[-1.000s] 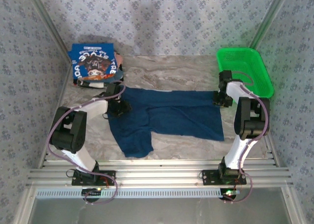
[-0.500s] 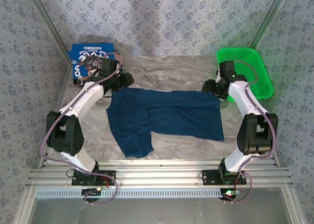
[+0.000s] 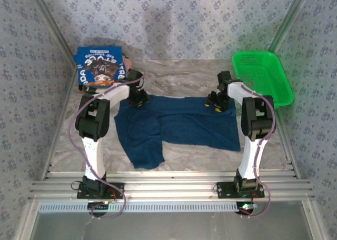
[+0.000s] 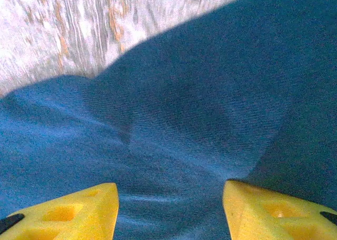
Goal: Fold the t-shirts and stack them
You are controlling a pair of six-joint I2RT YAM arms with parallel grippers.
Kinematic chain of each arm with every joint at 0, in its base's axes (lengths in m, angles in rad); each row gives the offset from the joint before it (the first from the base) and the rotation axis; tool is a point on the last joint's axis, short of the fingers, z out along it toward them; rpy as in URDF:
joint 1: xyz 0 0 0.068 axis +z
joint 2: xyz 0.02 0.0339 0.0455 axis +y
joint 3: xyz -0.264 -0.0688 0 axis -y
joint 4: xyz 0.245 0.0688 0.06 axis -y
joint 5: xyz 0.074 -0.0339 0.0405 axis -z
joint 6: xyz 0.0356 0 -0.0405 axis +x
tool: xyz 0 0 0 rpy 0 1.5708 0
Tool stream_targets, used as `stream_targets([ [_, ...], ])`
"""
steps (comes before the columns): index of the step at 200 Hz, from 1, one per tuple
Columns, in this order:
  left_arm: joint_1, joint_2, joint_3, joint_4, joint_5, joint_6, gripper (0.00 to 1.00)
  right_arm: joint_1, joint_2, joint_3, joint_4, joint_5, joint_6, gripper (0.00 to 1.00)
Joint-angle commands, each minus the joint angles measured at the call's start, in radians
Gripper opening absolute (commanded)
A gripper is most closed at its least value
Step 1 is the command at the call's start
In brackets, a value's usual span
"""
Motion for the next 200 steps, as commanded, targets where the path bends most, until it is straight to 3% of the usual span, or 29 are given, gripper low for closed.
stream_targets([
  [1, -0.005, 0.055, 0.056, -0.038, -0.041, -0.031, 0.4, -0.006, 0.053, 0.035, -0.042, 0.089, 0.068, 0.58],
  [72, 0.004, 0.298, 0.402, -0.091, -0.057, -0.042, 0.39, -0.038, 0.279, 0.362, -0.091, 0.065, 0.085, 0.62],
  [114, 0.023, 0.324, 0.578, -0.086, 0.016, -0.025, 0.48, -0.073, 0.358, 0.535, -0.009, -0.096, 0.067, 0.69],
  [151, 0.009, 0.071, 0.528, -0.108, 0.119, 0.005, 0.56, -0.062, 0.161, 0.466, 0.015, -0.22, -0.061, 0.81],
  [183, 0.009, -0.293, 0.166, -0.115, 0.171, -0.026, 0.68, -0.062, -0.136, 0.23, -0.021, -0.306, -0.111, 0.87],
  [200, 0.002, -0.47, -0.064, -0.146, 0.191, -0.068, 0.69, -0.065, -0.301, 0.074, -0.027, -0.359, -0.12, 0.91],
])
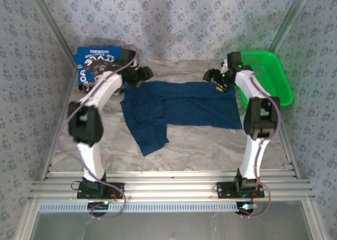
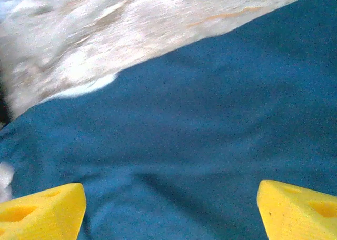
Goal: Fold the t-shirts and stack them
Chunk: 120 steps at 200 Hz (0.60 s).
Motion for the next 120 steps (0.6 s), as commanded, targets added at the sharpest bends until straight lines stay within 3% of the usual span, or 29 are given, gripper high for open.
stream_targets([
  [1, -0.011, -0.245, -0.243, -0.068, 0.065, -0.044, 0.69, -0.003, -0.241, -0.16, -0.034, -0.121, -0.055, 0.91],
  [31, -0.048, -0.529, -0.641, -0.111, 0.082, -0.15, 0.69, -0.015, -0.479, -0.398, -0.068, -0.155, -0.069, 0.95],
  [61, -0.107, -0.739, -0.952, 0.013, 0.108, -0.292, 0.7, -0.063, -0.619, -0.576, -0.079, -0.204, -0.07, 0.96],
  [87, -0.131, -0.805, -1.141, 0.231, 0.154, -0.423, 0.69, -0.088, -0.665, -0.632, -0.091, -0.229, -0.079, 0.96],
  [120, -0.188, -0.755, -1.175, 0.24, 0.125, -0.404, 0.68, -0.1, -0.665, -0.625, -0.116, -0.244, -0.105, 0.97],
])
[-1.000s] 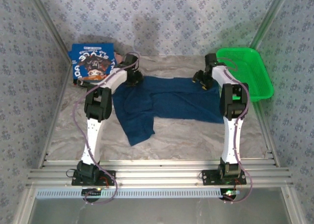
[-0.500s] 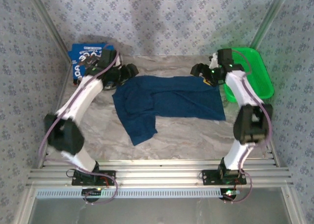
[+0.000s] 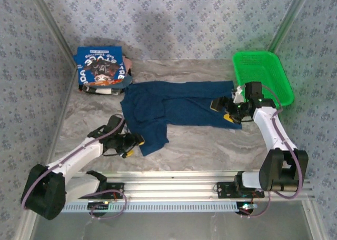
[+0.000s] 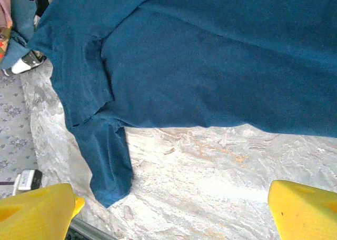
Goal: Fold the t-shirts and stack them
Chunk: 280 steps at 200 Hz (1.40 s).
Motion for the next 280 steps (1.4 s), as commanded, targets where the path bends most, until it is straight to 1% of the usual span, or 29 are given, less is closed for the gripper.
stream_targets([
  [1, -0.04, 0.023, 0.0, 0.109, 0.009, -0.045, 0.68, -0.011, -0.031, 0.012, -0.034, -0.042, -0.041, 0.97],
  [35, -0.114, 0.09, -0.031, 0.178, -0.007, -0.082, 0.66, -0.028, -0.032, 0.016, -0.052, -0.047, -0.057, 0.97],
  [63, -0.161, 0.12, -0.032, 0.159, -0.021, -0.093, 0.66, -0.046, -0.036, 0.011, -0.063, -0.049, -0.07, 0.97],
  [84, -0.173, 0.138, -0.031, 0.173, -0.028, -0.097, 0.66, -0.059, -0.035, 0.005, -0.059, -0.055, -0.07, 0.97],
  [127, -0.194, 0.187, -0.014, 0.231, -0.071, -0.098, 0.62, -0.079, -0.029, -0.013, -0.059, -0.059, -0.084, 0.97],
  [148, -0.195, 0.223, 0.007, 0.221, -0.083, -0.079, 0.56, -0.091, -0.027, -0.029, -0.046, -0.069, -0.082, 0.97],
  [162, -0.196, 0.234, 0.024, 0.254, -0.087, -0.076, 0.55, -0.093, -0.023, -0.041, -0.034, -0.069, -0.083, 0.97],
  [173, -0.196, 0.259, 0.059, 0.246, -0.091, -0.054, 0.53, -0.096, -0.016, -0.049, -0.033, -0.065, -0.087, 0.97],
  [180, -0.196, 0.282, 0.084, 0.231, -0.094, -0.036, 0.5, -0.098, -0.011, -0.053, -0.033, -0.062, -0.091, 0.97],
  [195, -0.196, 0.328, 0.116, 0.239, -0.095, -0.024, 0.39, -0.103, -0.006, -0.062, -0.038, -0.043, -0.104, 0.97],
  [206, -0.196, 0.356, 0.142, 0.236, -0.097, -0.01, 0.31, -0.107, -0.004, -0.063, -0.068, 0.021, -0.111, 0.97],
  [216, -0.196, 0.379, 0.176, 0.18, -0.118, 0.022, 0.21, -0.122, -0.006, -0.064, -0.093, 0.096, -0.117, 0.97],
  [225, -0.196, 0.376, 0.199, 0.134, -0.133, 0.038, 0.13, -0.143, -0.009, -0.07, -0.115, 0.152, -0.112, 0.97],
  [240, -0.196, 0.318, 0.189, 0.088, -0.154, 0.035, 0.04, -0.176, -0.005, -0.079, -0.148, 0.194, -0.115, 0.96],
  [249, -0.196, 0.266, 0.171, 0.05, -0.171, 0.026, 0.0, -0.187, 0.0, -0.087, -0.171, 0.231, -0.11, 0.96],
  [280, -0.191, 0.045, 0.112, -0.116, -0.222, -0.007, 0.0, -0.219, -0.002, -0.149, -0.169, 0.285, -0.042, 0.91],
])
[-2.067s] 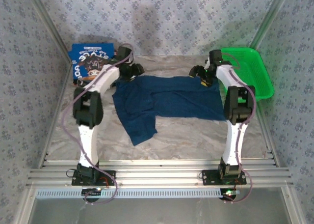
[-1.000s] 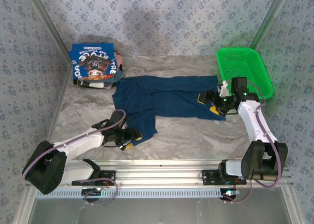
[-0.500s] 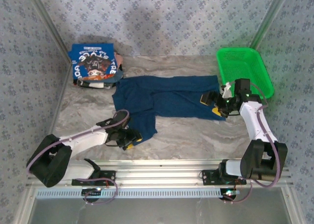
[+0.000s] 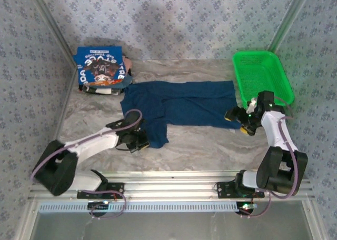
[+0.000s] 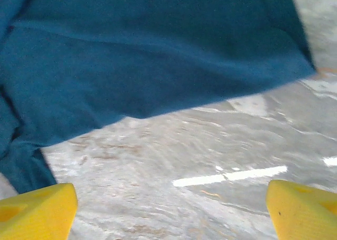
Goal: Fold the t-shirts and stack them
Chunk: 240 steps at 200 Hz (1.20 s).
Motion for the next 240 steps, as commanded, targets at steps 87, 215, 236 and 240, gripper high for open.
stream_targets([
  [87, 0.104, -0.427, -0.164, -0.252, -0.03, -0.021, 0.0, -0.055, 0.141, -0.116, 0.135, 0.126, 0.079, 0.7],
  [215, 0.234, -0.54, -0.206, -0.325, 0.021, 0.03, 0.0, -0.044, 0.213, -0.108, 0.162, 0.119, 0.044, 0.5],
  [236, 0.236, -0.54, -0.203, -0.325, 0.022, 0.033, 0.0, -0.045, 0.155, -0.134, 0.132, 0.121, 0.04, 0.51],
  [240, 0.236, -0.539, -0.202, -0.324, 0.022, 0.033, 0.0, -0.044, 0.141, -0.141, 0.129, 0.122, 0.041, 0.51],
])
